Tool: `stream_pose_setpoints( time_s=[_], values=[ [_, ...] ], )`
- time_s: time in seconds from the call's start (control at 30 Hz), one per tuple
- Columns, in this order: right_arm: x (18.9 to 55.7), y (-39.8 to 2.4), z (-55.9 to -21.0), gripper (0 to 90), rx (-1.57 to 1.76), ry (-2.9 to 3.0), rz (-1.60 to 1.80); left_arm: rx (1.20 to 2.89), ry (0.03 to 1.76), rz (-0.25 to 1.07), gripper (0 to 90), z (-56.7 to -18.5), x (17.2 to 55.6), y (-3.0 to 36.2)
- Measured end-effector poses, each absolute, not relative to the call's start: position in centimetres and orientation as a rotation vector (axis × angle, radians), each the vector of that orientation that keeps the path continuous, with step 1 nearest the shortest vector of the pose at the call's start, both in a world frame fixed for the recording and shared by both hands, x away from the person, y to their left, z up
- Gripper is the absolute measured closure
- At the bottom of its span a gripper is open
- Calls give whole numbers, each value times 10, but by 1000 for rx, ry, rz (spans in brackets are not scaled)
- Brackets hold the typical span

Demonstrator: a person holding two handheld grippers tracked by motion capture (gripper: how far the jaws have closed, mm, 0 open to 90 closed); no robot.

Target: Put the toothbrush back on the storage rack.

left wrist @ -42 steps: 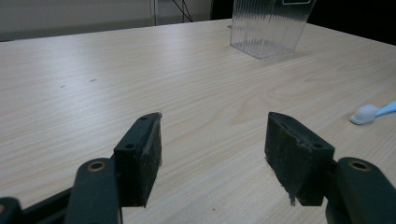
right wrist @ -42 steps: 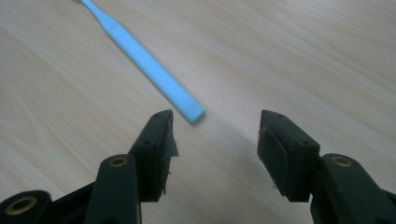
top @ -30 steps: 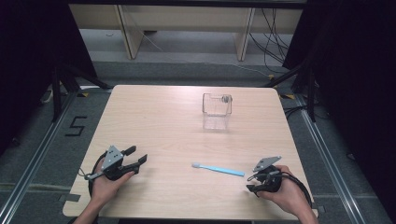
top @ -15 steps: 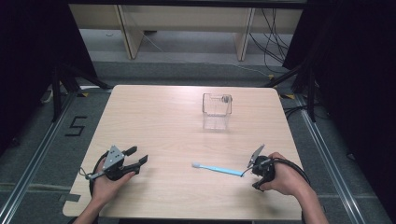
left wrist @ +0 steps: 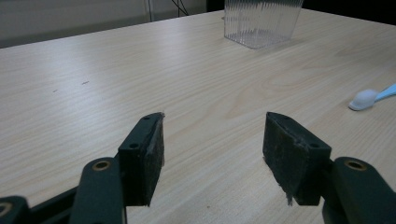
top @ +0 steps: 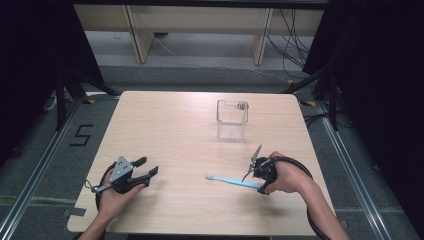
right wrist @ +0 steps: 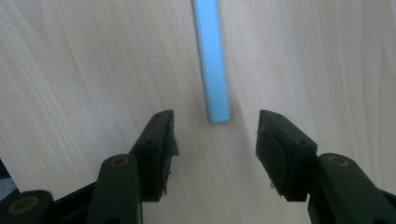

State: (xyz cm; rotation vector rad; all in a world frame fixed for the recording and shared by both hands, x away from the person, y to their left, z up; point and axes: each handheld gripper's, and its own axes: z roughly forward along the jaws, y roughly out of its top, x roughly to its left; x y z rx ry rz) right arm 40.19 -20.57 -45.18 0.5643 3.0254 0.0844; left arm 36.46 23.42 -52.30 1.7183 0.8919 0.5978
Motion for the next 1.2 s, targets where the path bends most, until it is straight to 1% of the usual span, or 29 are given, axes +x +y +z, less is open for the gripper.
stream_pose_setpoints(
  time_s=[0.53, 0.63, 0.67, 0.7, 0.8, 0.83, 0.87, 0.9, 1.03, 1.07, 1.1, 1.2],
  values=[
    [423, -157, -455, 521, 395, 3082, 87, 1731, 894, 592, 383, -522, 364, 234],
    [425, -150, -456, 530, 428, 3087, 81, 1720, 885, 588, 383, -523, 364, 234],
    [427, -148, -458, 533, 379, 3091, 93, 1720, 885, 587, 383, -523, 364, 234],
    [426, -145, -458, 536, 422, 3086, 76, 1721, 885, 587, 383, -523, 364, 234],
    [430, -138, -461, 548, 364, 3104, 88, 1721, 885, 586, 383, -523, 364, 234],
    [428, -135, -461, 550, 406, 3097, 71, 1721, 885, 585, 383, -523, 364, 234],
    [432, -134, -462, 553, 339, 3109, 88, 1720, 885, 585, 382, -523, 364, 233],
    [430, -131, -462, 555, 389, 3107, 74, 1720, 884, 585, 382, -523, 364, 233],
    [432, -125, -464, 578, 366, 3108, 70, 1721, 884, 583, 382, -523, 364, 233],
    [434, -125, -466, 583, 312, 3115, 90, 1721, 884, 583, 382, -523, 364, 233],
    [431, -123, -465, 588, 376, 3115, 70, 1721, 883, 582, 381, -523, 364, 233],
    [434, -122, -469, 609, 306, 3120, 81, 1733, 891, 585, 381, -522, 363, 233]
  ],
)
